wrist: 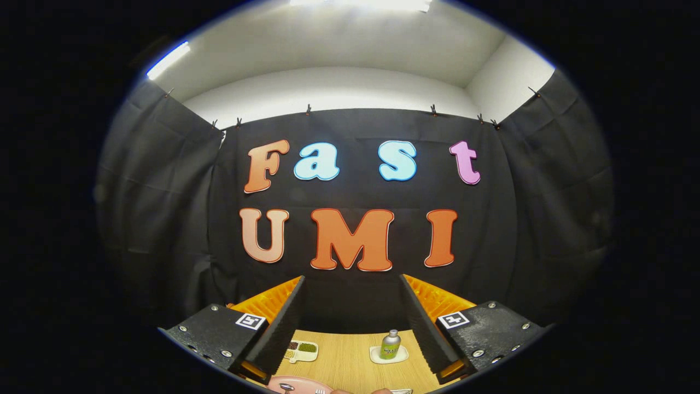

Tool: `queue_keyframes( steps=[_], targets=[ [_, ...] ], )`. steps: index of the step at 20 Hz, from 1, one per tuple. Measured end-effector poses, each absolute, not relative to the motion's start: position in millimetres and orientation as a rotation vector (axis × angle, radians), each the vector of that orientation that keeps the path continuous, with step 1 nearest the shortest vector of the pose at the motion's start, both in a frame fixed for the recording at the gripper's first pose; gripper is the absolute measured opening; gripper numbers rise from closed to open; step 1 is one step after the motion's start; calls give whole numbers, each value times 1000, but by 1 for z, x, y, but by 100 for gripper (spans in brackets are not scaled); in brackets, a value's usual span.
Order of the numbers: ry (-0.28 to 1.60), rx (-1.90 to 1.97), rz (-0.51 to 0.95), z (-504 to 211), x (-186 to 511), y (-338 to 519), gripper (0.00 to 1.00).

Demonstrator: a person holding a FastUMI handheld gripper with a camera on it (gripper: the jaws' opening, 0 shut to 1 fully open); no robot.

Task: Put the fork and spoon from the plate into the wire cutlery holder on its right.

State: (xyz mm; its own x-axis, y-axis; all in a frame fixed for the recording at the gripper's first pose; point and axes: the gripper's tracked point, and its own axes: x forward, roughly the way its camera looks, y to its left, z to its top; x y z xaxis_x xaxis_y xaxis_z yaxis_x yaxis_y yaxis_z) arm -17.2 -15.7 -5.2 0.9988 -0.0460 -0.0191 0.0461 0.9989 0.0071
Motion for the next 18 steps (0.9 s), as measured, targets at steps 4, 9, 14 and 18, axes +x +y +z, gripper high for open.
queue_keyframes(
  steps=[4,9,14,18],
  targets=[
    [16,0,-73,-2,-21,-24,99],
    [62,-6,-73,-14,-25,-25,98],
    [209,23,-9,-71,-27,9,99],
    [373,33,43,-129,-35,30,99]
  ],
)
